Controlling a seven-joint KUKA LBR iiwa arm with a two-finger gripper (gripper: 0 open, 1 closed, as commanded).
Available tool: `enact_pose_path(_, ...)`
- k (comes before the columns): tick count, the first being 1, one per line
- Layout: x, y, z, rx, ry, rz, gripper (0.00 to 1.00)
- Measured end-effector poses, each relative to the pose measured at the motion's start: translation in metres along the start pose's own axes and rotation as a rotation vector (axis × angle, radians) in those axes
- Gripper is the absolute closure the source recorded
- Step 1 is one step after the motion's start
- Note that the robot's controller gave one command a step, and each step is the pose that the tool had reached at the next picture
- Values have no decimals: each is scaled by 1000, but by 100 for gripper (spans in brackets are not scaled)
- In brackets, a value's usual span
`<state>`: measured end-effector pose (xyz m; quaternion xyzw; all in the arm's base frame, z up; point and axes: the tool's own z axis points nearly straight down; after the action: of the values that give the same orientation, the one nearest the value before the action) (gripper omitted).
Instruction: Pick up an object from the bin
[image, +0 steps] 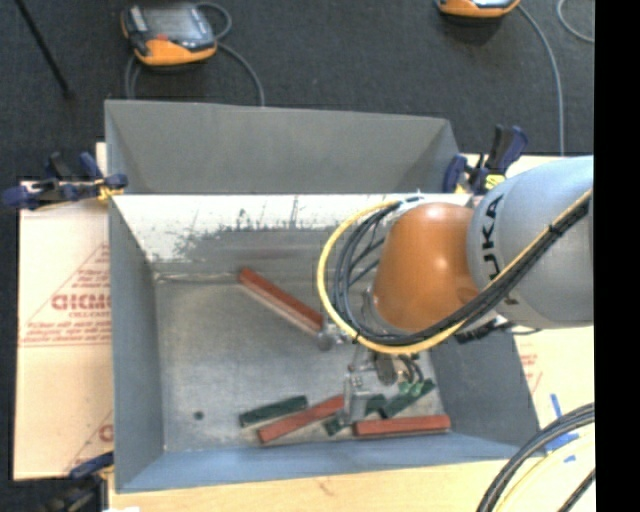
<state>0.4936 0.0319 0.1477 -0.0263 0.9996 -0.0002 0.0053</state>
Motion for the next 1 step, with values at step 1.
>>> enact_pose_path(1, 19, 14, 71, 0, 6, -22, 100)
